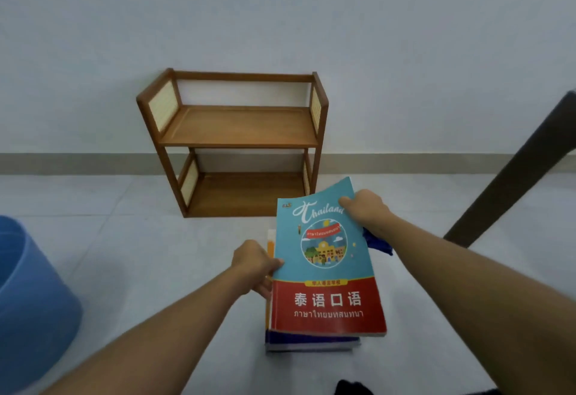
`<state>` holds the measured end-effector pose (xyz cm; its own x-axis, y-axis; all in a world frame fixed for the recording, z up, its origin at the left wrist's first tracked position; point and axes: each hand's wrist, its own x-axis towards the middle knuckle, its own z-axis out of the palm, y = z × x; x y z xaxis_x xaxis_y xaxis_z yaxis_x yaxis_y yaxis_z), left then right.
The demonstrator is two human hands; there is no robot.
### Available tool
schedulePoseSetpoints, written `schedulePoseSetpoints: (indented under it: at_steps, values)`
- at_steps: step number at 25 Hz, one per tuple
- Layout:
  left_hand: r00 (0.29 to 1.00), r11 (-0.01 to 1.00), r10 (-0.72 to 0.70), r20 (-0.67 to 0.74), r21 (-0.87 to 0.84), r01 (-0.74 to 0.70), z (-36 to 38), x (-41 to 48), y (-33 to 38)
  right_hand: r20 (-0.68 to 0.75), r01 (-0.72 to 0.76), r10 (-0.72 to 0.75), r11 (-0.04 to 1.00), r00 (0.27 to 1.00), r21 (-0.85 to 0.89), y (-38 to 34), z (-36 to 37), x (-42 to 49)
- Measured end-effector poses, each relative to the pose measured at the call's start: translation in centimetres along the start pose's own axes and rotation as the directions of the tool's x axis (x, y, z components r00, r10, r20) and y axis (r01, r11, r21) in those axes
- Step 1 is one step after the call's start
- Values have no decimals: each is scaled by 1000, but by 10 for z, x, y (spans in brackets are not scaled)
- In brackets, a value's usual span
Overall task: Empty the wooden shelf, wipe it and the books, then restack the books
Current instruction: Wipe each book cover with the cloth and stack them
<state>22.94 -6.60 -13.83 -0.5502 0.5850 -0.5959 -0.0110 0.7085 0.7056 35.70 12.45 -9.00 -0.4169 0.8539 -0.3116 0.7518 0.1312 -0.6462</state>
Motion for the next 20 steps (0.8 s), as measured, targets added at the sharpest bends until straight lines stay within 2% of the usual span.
schedulePoseSetpoints:
  at_steps: [4, 15, 20]
  values:
    - [999, 999, -50, -9, -17, 50, 21, 32, -35, 12, -73, 74, 996, 997, -57, 32, 40, 24]
    - [993, 993, -112, 19, -22, 113, 30, 78, -69, 50, -55, 60, 994, 997, -96, 59, 86, 64]
    - [994, 993, -105, -9, 60, 106, 38, 88, -74, 39, -45, 52, 988, 998, -149, 71, 91, 69]
